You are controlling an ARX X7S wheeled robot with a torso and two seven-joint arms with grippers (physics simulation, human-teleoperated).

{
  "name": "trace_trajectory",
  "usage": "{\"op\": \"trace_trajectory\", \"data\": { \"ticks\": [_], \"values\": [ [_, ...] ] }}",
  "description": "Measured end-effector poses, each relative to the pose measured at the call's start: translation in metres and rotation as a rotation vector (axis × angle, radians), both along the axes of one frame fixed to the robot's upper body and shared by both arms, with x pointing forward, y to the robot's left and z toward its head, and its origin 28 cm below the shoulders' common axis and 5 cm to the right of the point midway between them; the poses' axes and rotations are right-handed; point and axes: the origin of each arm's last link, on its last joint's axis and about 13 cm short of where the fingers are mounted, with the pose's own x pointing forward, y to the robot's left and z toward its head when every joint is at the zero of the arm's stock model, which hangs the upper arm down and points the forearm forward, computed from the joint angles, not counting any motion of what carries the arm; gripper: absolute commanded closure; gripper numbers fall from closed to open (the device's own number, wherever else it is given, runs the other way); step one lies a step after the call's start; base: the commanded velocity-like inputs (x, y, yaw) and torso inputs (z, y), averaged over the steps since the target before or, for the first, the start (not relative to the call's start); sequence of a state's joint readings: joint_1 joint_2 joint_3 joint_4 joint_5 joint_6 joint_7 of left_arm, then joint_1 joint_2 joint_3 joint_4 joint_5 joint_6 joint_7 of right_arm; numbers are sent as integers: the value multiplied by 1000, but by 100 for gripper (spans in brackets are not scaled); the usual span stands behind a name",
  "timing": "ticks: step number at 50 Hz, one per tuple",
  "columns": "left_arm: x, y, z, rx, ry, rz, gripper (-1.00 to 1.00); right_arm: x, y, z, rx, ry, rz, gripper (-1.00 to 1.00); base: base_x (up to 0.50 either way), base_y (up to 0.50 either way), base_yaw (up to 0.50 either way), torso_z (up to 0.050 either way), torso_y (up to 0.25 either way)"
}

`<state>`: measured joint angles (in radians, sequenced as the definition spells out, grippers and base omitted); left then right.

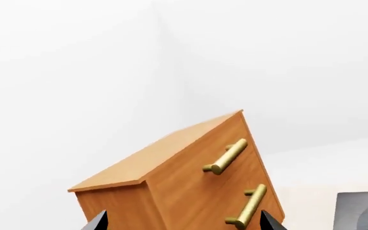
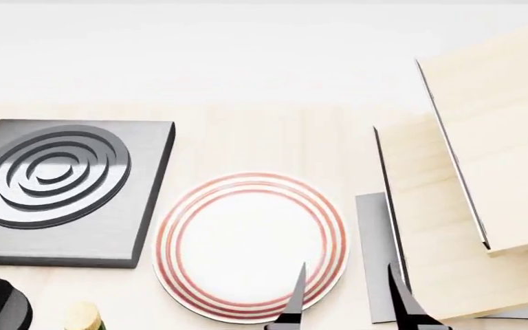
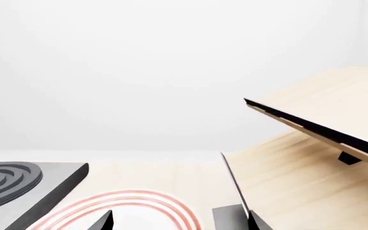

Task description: Pick up the akita bowl and put it on the plate.

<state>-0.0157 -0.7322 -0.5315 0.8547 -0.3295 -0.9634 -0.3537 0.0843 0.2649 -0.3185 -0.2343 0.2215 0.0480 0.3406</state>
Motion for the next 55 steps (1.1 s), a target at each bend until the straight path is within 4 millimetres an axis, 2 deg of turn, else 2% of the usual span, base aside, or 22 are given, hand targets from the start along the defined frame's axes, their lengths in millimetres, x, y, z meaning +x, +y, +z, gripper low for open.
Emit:
{"op": "trace_trajectory", "data": {
  "ticks": [11,23,35,55],
  "values": [
    [-6,9,27,-7,12,17,-100,1,1,-1,0,3,3,-100,0,0,0,0,0],
    [-7,15,40,-77,99,-16,-100,2,2,-3,0,12,6,-100,0,0,0,0,0],
    [-10,20,39,-120,236,-83,-100,4,3,-5,-1,24,11,-100,0,0,0,0,0],
    [-12,28,20,-208,462,-126,-100,7,4,-10,-5,40,17,-100,0,0,0,0,0]
  ]
}}
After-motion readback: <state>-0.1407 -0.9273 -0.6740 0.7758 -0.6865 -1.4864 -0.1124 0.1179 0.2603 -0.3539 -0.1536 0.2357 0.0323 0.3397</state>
